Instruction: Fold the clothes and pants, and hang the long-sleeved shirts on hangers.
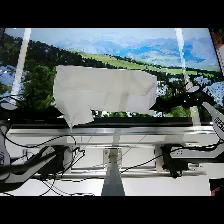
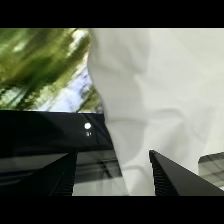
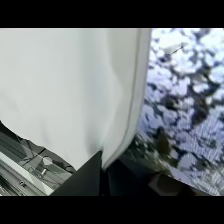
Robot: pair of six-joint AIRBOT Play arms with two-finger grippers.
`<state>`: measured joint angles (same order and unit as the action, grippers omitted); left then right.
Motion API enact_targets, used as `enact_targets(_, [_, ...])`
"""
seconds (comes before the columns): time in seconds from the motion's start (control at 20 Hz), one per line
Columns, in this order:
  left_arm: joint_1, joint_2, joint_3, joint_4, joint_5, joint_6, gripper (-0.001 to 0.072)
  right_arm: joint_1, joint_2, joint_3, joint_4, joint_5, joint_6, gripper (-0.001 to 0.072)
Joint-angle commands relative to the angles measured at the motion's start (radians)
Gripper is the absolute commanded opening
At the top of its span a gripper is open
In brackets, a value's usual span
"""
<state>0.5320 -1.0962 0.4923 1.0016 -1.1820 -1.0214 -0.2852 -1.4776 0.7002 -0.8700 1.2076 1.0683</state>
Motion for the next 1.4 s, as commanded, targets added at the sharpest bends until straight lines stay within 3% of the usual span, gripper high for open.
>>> enact_targets(0.0, [-0.075, -0.099, -0.020, -0.038, 0.062, 0.027, 0.0479, 0.000, 0.000, 0.000, 0.002, 0.003, -0.009, 0.0011])
enact_targets(0.05, [-0.103, -0.131, -0.019, -0.038, 0.067, 0.056, 0.0413, 0.000, 0.000, 0.000, 0.002, 0.003, -0.009, 0.0012])
enact_targets(0.1, [-0.122, -0.158, -0.017, -0.038, 0.074, 0.090, 0.0282, 0.000, 0.000, 0.000, 0.002, 0.003, -0.009, 0.0011])
enact_targets(0.25, [-0.141, -0.208, 0.012, -0.038, 0.093, 0.114, 0.0014, 0.000, 0.001, 0.018, 0.004, 0.029, -0.012, 0.0011])
enact_targets(0.35, [-0.140, -0.204, 0.069, -0.038, 0.043, 0.156, 0.0018, 0.000, 0.008, 0.040, 0.008, 0.063, -0.015, 0.0011])
enact_targets(0.55, [-0.140, -0.204, 0.292, -0.145, -0.205, 0.269, 0.0018, 0.000, 0.108, 0.080, 0.042, 0.093, -0.015, 0.0011])
enact_targets(0.7, [-0.142, -0.204, 0.431, -0.353, -0.164, 0.271, 0.0017, 0.000, 0.215, 0.106, 0.225, 0.086, -0.016, 0.0011])
enact_targets(0.8, [-0.153, -0.204, 0.461, -0.489, -0.012, 0.277, 0.0017, 0.004, 0.258, 0.121, 0.378, 0.027, -0.016, 0.0011])
enact_targets(0.9, [-0.183, -0.212, 0.461, -0.554, 0.178, 0.290, 0.0017, 0.039, 0.269, 0.135, 0.463, -0.118, -0.014, 0.0011])
enact_targets(1.2, [-0.388, -0.318, 0.463, -0.727, 0.732, 0.290, 0.0017, 0.270, 0.253, 0.139, 0.491, -0.829, 0.086, 0.0010])
enact_targets(1.35, [-0.472, -0.378, 0.472, -0.813, 0.900, 0.290, 0.0017, 0.350, 0.198, 0.140, 0.494, -1.075, 0.094, 0.0011])
